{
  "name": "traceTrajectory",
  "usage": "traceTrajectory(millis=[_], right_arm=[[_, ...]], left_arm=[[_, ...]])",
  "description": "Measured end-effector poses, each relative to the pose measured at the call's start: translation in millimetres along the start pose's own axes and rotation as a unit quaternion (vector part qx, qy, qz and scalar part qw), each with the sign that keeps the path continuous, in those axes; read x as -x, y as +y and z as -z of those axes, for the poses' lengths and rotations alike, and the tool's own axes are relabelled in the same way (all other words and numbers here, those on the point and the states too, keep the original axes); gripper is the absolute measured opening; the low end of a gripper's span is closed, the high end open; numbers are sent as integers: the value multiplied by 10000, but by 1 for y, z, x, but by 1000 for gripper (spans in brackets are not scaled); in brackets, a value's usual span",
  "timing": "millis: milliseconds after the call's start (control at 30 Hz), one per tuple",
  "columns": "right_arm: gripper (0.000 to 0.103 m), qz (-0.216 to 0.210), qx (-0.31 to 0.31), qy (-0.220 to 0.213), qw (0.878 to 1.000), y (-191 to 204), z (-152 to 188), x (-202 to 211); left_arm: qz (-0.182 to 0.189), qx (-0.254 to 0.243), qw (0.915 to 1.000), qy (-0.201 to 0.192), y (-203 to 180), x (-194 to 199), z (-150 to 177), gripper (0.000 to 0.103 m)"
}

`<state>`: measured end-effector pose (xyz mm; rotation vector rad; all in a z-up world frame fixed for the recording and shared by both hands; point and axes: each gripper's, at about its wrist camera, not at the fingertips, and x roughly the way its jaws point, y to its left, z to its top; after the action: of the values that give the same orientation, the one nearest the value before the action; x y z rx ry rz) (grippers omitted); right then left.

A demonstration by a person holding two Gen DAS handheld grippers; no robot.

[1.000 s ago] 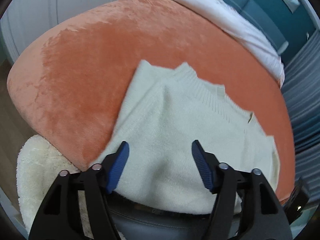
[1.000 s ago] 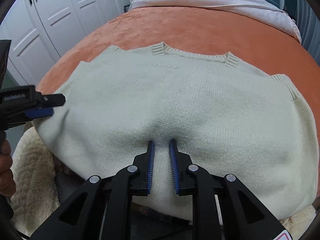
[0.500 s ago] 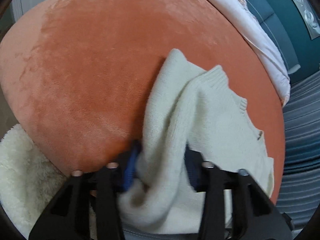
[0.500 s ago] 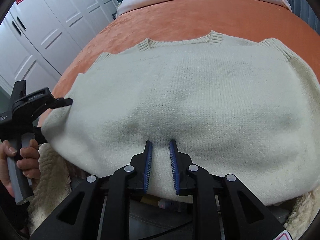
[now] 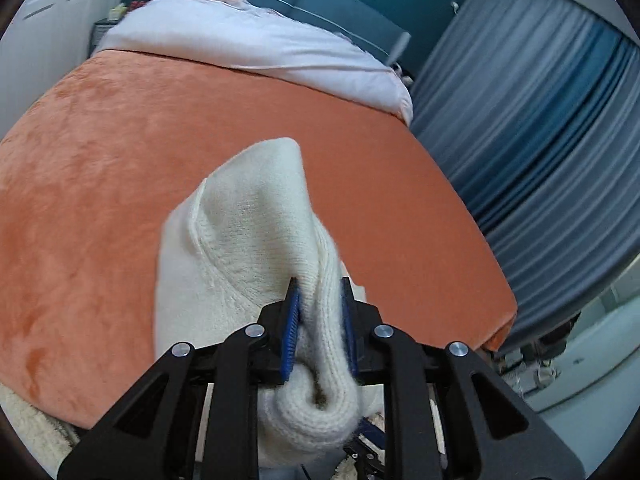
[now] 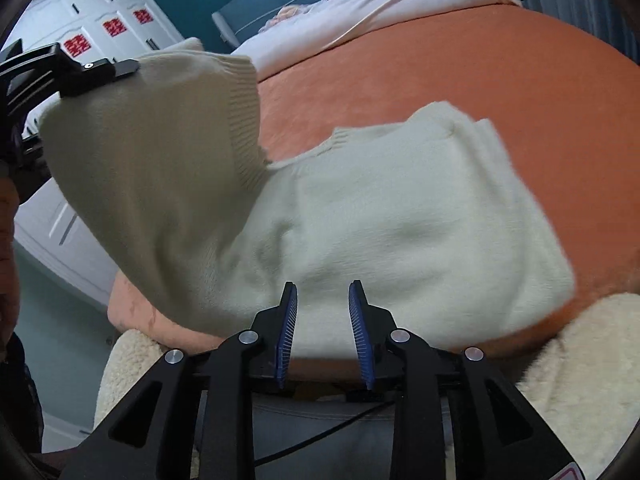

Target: Fold small clothes

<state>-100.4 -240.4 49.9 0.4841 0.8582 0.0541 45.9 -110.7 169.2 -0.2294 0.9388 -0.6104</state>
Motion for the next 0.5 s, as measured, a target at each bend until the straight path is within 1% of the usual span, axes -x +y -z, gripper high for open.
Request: traceTrajectory(millis=[67,100,133,167,200,233,267,300,333,367,400,433,467,500], right_arm=[[34,200,-219,-163,9994,-24,-1,19],[34,283,-327,-225,9988,-35,-1,26],[34,360,-412,-247,9982,-45,-1,29],[34,461,-520,-244,9973,-54,0,33],[34,511,-650,-233,9963,-63,1,36],[34,508,-742,-233,9957,-69,1,39],[34,507,-768,-270,9954,-72,0,44],[35,518,-726,-324,9955,-72,-1,49],[38,534,-681,-353,9956,-72,1,52],[45,510,-645,-360,9960,-71,1,55],[52,418,-630,-354,9965,-72,-1,57],[54,322,-629,-339,9969,-70,-2,56],[57,183,-656,-301,9972,-68,-4,55],[59,-1,-706,-247,9972,-66,-7,52]], left_arm=[[-65,-206,9986,482,-19,-48,18,19],[-173,-276,9967,748,-24,-73,27,19],[-277,-378,9929,1097,-27,-102,40,21],[-408,-411,9881,1425,-27,-122,53,22],[-442,-296,9865,1548,-25,-125,65,23],[-315,-191,9888,1444,-19,-118,71,26],[-135,-158,9913,1303,-14,-105,76,41],[-73,-228,9926,1187,-9,-87,79,51],[-133,-305,9939,1049,-3,-70,80,66],[-218,-371,9951,894,3,-54,83,74],[-336,-469,9954,764,10,-40,86,76],[-547,-608,9945,659,17,-23,90,81],[-863,-707,9919,613,23,-13,94,87],[-1168,-792,9883,580,33,-4,102,87]])
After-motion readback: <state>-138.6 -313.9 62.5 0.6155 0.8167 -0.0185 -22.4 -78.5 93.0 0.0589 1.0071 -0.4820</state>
